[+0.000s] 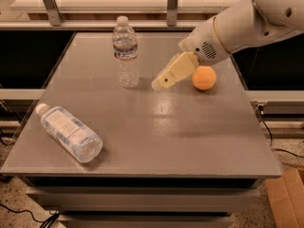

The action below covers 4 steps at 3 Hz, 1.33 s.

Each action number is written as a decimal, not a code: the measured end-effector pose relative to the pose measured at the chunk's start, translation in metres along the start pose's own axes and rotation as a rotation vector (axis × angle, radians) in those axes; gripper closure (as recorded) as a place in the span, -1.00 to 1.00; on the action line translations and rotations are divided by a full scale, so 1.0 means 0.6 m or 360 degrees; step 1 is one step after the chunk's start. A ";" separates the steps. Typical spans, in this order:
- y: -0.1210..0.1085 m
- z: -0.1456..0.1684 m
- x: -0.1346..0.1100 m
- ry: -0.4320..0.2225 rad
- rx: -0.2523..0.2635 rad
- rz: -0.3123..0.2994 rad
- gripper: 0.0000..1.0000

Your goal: Knock water bottle over

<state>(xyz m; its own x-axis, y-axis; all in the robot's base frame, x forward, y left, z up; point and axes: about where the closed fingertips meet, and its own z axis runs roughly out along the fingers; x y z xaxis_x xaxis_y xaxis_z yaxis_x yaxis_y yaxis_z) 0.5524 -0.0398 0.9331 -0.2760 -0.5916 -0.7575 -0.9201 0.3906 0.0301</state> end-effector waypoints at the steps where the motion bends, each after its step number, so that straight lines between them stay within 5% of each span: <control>1: -0.009 0.010 -0.017 -0.0124 -0.0021 -0.0050 -1.00; 4: -0.010 0.112 -0.073 -0.0482 -0.0146 -0.0331 -1.00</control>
Offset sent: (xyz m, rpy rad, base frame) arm 0.0358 0.0520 0.0008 0.2501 -0.1956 0.1806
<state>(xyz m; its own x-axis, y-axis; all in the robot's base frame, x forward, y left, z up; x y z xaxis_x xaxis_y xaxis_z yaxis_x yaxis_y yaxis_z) 0.5885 0.0309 0.9223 0.0016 -0.4109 -0.9117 -0.9726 0.2114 -0.0970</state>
